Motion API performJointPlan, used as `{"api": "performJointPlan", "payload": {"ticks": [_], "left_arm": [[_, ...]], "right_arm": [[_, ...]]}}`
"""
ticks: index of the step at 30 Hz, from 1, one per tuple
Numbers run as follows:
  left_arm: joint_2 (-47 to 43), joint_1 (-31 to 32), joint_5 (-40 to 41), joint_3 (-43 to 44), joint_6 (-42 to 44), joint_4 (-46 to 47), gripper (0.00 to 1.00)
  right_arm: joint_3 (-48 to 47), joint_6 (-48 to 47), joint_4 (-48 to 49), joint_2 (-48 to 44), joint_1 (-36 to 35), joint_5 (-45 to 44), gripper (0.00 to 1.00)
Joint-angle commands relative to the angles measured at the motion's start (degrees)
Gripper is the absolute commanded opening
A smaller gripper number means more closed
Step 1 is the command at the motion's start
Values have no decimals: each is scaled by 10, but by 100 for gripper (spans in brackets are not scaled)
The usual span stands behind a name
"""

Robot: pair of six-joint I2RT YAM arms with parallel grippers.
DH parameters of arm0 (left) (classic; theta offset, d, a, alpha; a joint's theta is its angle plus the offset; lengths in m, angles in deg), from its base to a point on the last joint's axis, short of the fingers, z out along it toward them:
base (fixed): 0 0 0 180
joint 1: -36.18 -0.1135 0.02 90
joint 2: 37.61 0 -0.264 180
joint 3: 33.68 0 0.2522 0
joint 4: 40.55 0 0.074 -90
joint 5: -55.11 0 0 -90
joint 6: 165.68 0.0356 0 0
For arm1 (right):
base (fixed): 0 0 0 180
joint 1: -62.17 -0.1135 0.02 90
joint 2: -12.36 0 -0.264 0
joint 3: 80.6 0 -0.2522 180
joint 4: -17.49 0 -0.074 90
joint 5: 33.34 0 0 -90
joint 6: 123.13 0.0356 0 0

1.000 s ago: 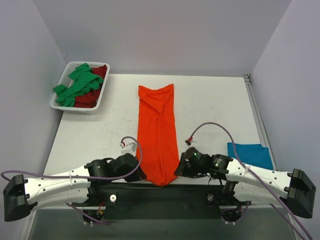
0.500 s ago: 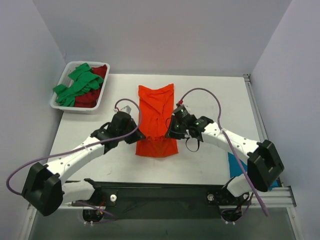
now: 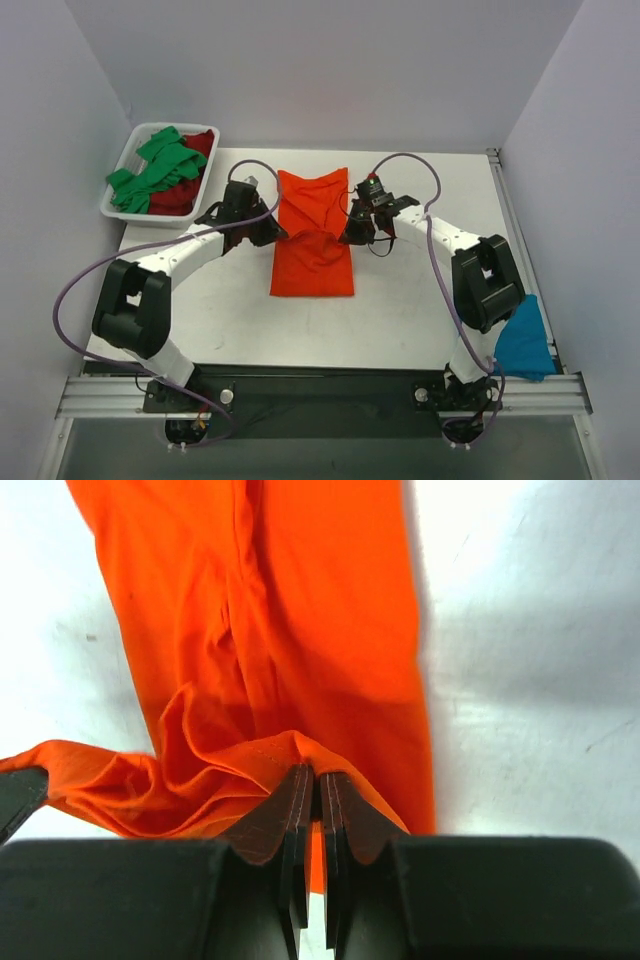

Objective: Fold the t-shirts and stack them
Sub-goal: Fold the folded rectangular tshirt in 1/3 of the way

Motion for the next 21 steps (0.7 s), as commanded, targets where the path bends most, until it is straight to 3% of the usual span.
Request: {"api": "performJointPlan", "payload": {"ticks": [1, 17, 19, 20, 21], "left_arm": [[30, -17, -32, 55, 23, 39, 0], [163, -52, -75, 161, 41, 33, 1], [181, -58, -73, 173, 43, 35, 7], [187, -63, -75, 175, 45, 37, 15], [198, -67, -79, 178, 44, 41, 23]], "right_arm": [[-44, -12, -2, 23, 17, 28, 0], [-112, -28, -2, 105, 78, 78, 0], [-127, -32, -3, 121, 87, 88, 7], [-132, -34, -4, 126, 91, 97, 13], [-143, -38, -5, 135, 94, 103, 25]]}}
